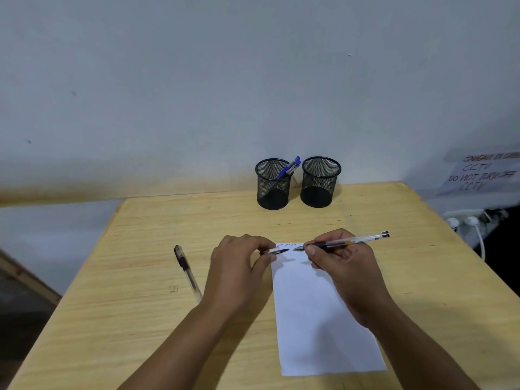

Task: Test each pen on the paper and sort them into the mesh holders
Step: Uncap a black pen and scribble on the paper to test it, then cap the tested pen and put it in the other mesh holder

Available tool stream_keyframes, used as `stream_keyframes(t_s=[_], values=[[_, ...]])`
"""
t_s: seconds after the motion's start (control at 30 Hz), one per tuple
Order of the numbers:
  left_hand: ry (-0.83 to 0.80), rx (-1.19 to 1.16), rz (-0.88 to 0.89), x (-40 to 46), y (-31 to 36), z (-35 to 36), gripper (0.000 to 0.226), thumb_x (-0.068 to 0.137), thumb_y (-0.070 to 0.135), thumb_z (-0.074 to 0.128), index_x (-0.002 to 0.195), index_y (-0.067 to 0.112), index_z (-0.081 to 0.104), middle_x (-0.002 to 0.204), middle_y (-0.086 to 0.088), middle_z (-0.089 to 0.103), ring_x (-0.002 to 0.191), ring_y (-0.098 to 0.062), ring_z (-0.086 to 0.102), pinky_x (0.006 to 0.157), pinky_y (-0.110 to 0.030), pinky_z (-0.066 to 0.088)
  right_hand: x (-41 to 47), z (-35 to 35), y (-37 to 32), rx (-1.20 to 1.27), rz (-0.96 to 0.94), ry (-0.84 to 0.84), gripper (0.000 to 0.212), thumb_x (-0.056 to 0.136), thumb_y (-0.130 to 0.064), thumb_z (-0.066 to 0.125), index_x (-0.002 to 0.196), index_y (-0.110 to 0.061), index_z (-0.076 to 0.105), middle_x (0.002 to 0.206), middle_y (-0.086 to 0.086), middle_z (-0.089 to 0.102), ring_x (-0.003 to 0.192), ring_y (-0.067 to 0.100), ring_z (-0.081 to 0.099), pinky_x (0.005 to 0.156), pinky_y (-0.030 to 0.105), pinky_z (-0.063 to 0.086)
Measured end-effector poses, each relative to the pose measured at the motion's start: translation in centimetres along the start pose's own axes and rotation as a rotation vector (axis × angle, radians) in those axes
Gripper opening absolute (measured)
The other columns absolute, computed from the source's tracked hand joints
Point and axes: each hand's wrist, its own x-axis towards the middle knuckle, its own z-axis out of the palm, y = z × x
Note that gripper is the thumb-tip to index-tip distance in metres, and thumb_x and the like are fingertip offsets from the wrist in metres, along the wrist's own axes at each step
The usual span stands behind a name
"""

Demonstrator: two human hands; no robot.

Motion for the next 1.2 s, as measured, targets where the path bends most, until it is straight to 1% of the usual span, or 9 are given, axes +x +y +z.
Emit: stream_keyframes(t_s=[0.17,0.33,0.47,0.63,0.7,0.8,1.0,1.13,1.2], values=[[-0.003,-0.005,0.061,-0.7,1.1,0.2,0.014,0.089,0.03,0.071,0.1,0.04,0.069,0.09,0.029,0.063,0.095,-0.006,0.048,0.09,-0.033,0.04,-0.2,0.4,0.4,-0.073,-0.018,-0.015,0.009,0.084,-0.012,0.077,0.087,-0.017,0.07,0.077,-0.003,0.076,0.071,0.011,0.071,0.063,0.018,0.055],[-0.018,-0.043,0.09,-1.3,1.6,0.3,0.013,0.089,0.031,0.072,0.099,0.039,0.071,0.092,0.027,0.067,0.096,-0.007,0.049,0.088,-0.035,0.042,-0.8,0.6,1.0,-0.139,-0.015,-0.056,0.011,0.083,-0.016,0.077,0.084,-0.026,0.072,0.081,-0.005,0.076,0.077,0.013,0.071,0.07,0.028,0.059],[-0.013,-0.086,0.099,-1.6,1.7,0.3,0.013,0.087,0.029,0.074,0.098,0.037,0.073,0.092,0.026,0.069,0.096,-0.006,0.051,0.087,-0.03,0.042,-1.1,0.5,1.1,-0.136,-0.002,-0.042,0.012,0.08,-0.021,0.08,0.084,-0.031,0.074,0.084,-0.004,0.076,0.078,0.014,0.071,0.073,0.035,0.061],[0.017,-0.184,0.108,-2.0,1.8,-0.2,0.014,0.086,0.021,0.075,0.093,0.033,0.077,0.091,0.024,0.071,0.091,-0.005,0.052,0.08,-0.019,0.041,-1.8,0.7,0.7,-0.054,0.005,-0.046,0.011,0.078,-0.026,0.082,0.084,-0.032,0.075,0.084,-0.004,0.076,0.076,0.012,0.07,0.068,0.026,0.059],[0.039,-0.202,0.132,-2.2,1.9,-0.5,0.015,0.085,0.018,0.076,0.092,0.031,0.077,0.091,0.024,0.072,0.09,-0.006,0.054,0.079,-0.017,0.041,-2.2,0.8,0.3,-0.044,0.006,-0.086,0.011,0.076,-0.031,0.081,0.085,-0.033,0.075,0.086,-0.005,0.077,0.079,0.011,0.071,0.073,0.03,0.06],[0.066,-0.198,0.16,-2.8,2.0,-1.0,0.015,0.083,0.016,0.078,0.091,0.029,0.078,0.089,0.021,0.072,0.089,-0.007,0.055,0.078,-0.016,0.042,-2.7,1.0,0.1,-0.04,0.005,-0.131,0.012,0.08,-0.024,0.08,0.086,-0.032,0.074,0.088,-0.007,0.077,0.084,0.008,0.071,0.079,0.032,0.056],[0.039,-0.21,0.135,-3.5,2.3,-1.8,0.014,0.083,0.025,0.078,0.092,0.036,0.076,0.089,0.027,0.07,0.091,0.0,0.053,0.076,-0.008,0.036,-3.6,1.7,-0.4,0.042,0.034,-0.135,0.004,0.084,-0.026,0.076,0.087,-0.028,0.074,0.087,-0.001,0.076,0.086,0.013,0.069,0.075,0.028,0.056],[0.044,-0.276,0.084,-3.6,3.0,-1.3,0.015,0.083,0.032,0.077,0.093,0.042,0.074,0.095,0.034,0.066,0.094,0.001,0.054,0.074,-0.007,0.037,-4.3,2.4,-0.6,0.291,0.142,-0.054,0.031,0.067,-0.043,0.077,0.091,-0.024,0.078,0.099,0.003,0.077,0.092,0.012,0.07,0.079,0.028,0.053],[0.043,-0.292,0.076,-3.7,3.3,-0.9,0.016,0.083,0.035,0.076,0.092,0.047,0.072,0.097,0.038,0.064,0.096,0.003,0.054,0.075,-0.008,0.037,-4.6,2.5,-0.7,0.32,0.15,-0.004,0.036,0.064,-0.045,0.077,0.09,-0.022,0.079,0.097,0.002,0.078,0.089,0.009,0.071,0.079,0.027,0.052]])
